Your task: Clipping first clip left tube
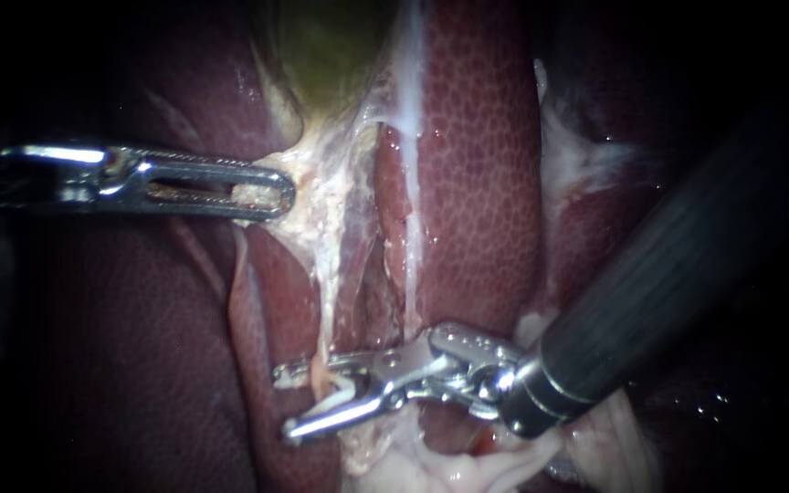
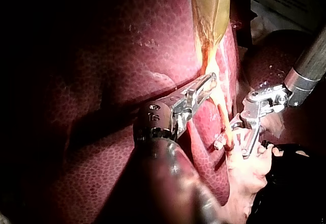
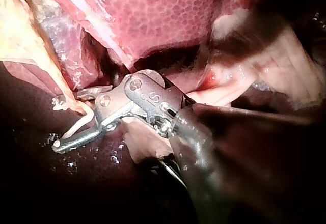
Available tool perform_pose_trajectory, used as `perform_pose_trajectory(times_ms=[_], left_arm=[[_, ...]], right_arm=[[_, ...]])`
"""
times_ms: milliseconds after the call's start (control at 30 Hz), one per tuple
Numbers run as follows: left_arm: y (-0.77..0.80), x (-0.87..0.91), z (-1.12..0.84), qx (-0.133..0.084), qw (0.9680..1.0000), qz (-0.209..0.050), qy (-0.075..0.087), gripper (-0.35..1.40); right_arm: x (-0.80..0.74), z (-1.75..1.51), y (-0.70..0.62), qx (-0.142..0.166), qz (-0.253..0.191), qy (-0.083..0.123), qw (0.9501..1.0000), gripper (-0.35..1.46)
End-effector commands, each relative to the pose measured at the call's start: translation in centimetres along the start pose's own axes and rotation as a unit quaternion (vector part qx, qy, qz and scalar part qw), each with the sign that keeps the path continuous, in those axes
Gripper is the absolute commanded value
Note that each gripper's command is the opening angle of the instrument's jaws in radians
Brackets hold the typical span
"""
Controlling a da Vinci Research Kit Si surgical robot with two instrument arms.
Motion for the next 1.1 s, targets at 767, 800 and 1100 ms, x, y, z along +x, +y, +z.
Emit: perform_pose_trajectory(times_ms=[767,800,1100], left_arm=[[0.0,0.0,0.0,0.0,1.0,0.0,0.0,-0.35],[0.0,0.0,0.0,0.0,1.0,0.0,0.0,-0.35],[0.0,0.0,0.0,0.0,1.0,0.0,0.0,-0.35]], right_arm=[[0.05,-0.21,-0.09,0.008,0.0,-0.013,0.9999,-0.35],[0.05,-0.21,-0.08,0.008,0.0,-0.013,0.9999,-0.35],[0.04,-0.24,-0.05,0.007,-0.001,-0.013,0.9999,-0.35]])
